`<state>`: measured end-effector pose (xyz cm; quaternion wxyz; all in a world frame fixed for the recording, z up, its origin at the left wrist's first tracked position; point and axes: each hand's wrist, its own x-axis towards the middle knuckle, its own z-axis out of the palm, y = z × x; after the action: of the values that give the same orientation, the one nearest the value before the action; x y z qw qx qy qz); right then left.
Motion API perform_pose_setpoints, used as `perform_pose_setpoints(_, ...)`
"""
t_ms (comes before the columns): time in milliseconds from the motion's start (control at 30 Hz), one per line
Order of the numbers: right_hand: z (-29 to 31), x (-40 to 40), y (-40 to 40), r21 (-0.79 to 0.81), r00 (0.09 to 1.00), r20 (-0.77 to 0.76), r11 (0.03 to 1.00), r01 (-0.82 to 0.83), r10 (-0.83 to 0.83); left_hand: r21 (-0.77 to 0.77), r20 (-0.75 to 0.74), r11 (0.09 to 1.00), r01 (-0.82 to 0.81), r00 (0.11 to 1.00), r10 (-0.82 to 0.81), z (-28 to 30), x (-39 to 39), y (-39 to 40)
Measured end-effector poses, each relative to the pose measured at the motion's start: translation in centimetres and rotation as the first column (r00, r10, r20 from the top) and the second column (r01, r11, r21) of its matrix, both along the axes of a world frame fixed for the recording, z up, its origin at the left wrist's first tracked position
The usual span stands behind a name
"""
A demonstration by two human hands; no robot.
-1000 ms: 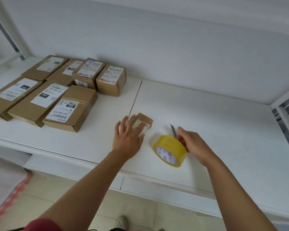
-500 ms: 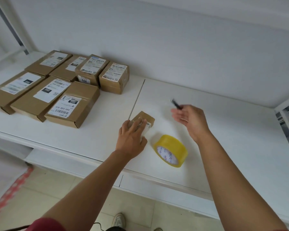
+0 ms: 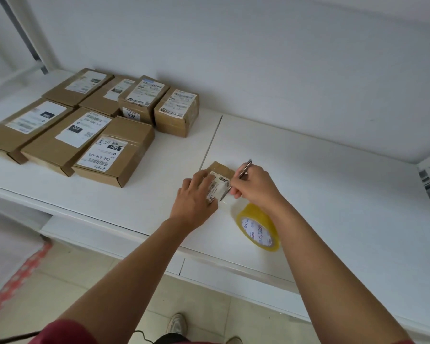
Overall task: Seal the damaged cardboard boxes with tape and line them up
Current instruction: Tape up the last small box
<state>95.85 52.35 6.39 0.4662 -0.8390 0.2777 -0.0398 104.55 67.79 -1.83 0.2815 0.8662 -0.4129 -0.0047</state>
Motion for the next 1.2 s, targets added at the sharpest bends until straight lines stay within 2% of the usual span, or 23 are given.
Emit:
perform_pose_setpoints(200,-0.7,0.4,-0.3,-0.133,0.99,-0.142,0.99,-0.036,0.017,-0.034,0.011,0.998,0.044,0.999,-0.044,-0.3,0.3,0.2)
perform_pose_setpoints(333,-0.8,0.6,-0.4,-0.154,0.989,-0.151,0.988,-0.02,-0.004,-0.027,0.019,0.998,0.053,0.998,-0.052,-0.4,0.3,0.2)
perform_pose_setpoints(467,-0.7,-0.1,-0.4,-0.363,0.985,0.04,0.915,0.173,-0.17,-0.019,0.02,1.0,-0.008,1.0,0.008,-0.4,0.5,0.7)
perform_pose_setpoints(567,-0.7,-0.9,-0.8,-0.367,0.964,0.166,0.894,0.256,-0.208,-0.023,0.045,0.998,-0.055,0.997,0.056,-0.4,1.4,1.6)
perform_pose_setpoints(633,-0.6,-1.1,-0.5,-0.327,0.962,0.228,0.918,0.223,-0.152,-0.024,0.056,0.997,-0.07,0.996,0.072,-0.4,1.8,1.9)
perform_pose_setpoints(700,-0.1,-1.1,0.5,-0.225,0.922,0.364,0.948,0.223,-0.131,-0.046,0.062,0.995,-0.088,0.994,0.091,-0.5,1.9,1.9)
perform_pose_setpoints(800,0.7,-1.4,0.8,-0.048,0.805,0.538,0.945,0.324,-0.249,-0.06,0.038,0.993,-0.105,0.994,0.107,-1.0,1.6,1.9)
perform_pose_setpoints(833,0.8,-1.7,0.2,-0.041,0.786,0.551,0.932,0.36,-0.28,-0.064,0.0,0.99,-0.123,0.992,0.124,-1.1,1.5,2.0)
perform_pose_setpoints(867,0.6,-2.3,-0.7,-0.102,0.793,0.541,0.915,0.391,-0.279,-0.066,-0.051,0.986,-0.151,0.988,0.148,-1.2,1.4,2.0)
perform_pose_setpoints(933,-0.5,-4.0,-3.4,-0.407,0.885,0.412,0.826,0.391,-0.216,-0.078,-0.153,0.975,-0.21,0.968,0.196,-1.0,1.4,1.9)
perform_pose_setpoints(1000,-2.4,-6.2,-5.8,-0.704,0.976,0.131,0.677,0.215,-0.174,-0.123,-0.257,0.952,-0.281,0.935,0.243,-0.6,1.4,1.6)
perform_pose_setpoints(1033,-3.4,-7.2,-6.5,-0.752,0.983,-0.042,0.654,0.087,-0.18,-0.154,-0.302,0.938,-0.312,0.918,0.256,-0.3,1.4,1.5)
perform_pose_setpoints(1100,-5.1,-8.9,-7.2,-0.7,0.918,-0.355,0.701,-0.135,-0.178,-0.233,-0.351,0.908,-0.347,0.901,0.255,0.1,1.3,1.1)
perform_pose_setpoints(1133,-5.7,-9.5,-7.3,-0.652,0.877,-0.454,0.73,-0.205,-0.159,-0.272,-0.379,0.892,-0.361,0.892,0.246,0.4,1.3,0.9)
perform_pose_setpoints(1200,-5.9,-10.3,-7.3,-0.606,0.844,-0.515,0.759,-0.236,-0.149,-0.329,-0.493,0.848,-0.416,0.841,0.222,0.7,1.3,0.5)
